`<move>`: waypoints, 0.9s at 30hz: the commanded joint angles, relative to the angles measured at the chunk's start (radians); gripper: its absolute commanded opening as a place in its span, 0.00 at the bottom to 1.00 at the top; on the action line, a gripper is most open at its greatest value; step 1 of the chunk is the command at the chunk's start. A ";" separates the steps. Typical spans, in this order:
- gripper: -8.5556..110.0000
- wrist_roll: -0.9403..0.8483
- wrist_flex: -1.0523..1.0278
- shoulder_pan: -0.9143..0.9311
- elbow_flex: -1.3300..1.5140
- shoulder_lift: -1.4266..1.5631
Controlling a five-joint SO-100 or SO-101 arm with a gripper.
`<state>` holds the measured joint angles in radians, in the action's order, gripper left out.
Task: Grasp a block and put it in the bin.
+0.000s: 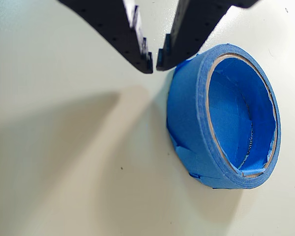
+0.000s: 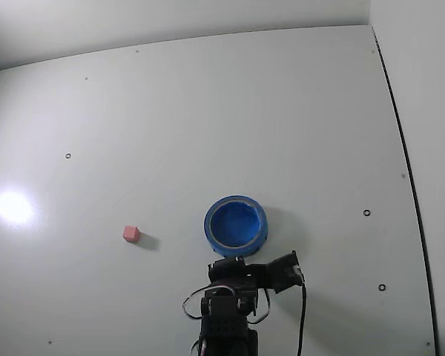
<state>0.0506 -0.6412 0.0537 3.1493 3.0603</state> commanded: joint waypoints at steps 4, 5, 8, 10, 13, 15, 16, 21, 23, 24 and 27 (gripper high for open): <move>0.08 -0.011 0.000 -0.006 -0.025 0.009; 0.08 -0.011 0.000 -0.006 -0.025 0.009; 0.08 -0.011 0.000 -0.006 -0.025 0.009; 0.08 -0.011 0.000 -0.006 -0.025 0.009; 0.08 -0.011 0.000 -0.006 -0.025 0.009; 0.08 -0.011 0.000 -0.006 -0.025 0.009; 0.08 -0.011 0.000 -0.006 -0.025 0.009; 0.08 -0.012 0.000 -0.006 -0.026 0.009; 0.08 -0.014 0.000 -0.005 -0.029 0.011; 0.08 -0.017 0.000 -0.005 -0.034 0.011; 0.08 -0.078 -0.003 -0.008 -0.106 0.000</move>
<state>0.0399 -0.6412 0.0537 3.1447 3.0603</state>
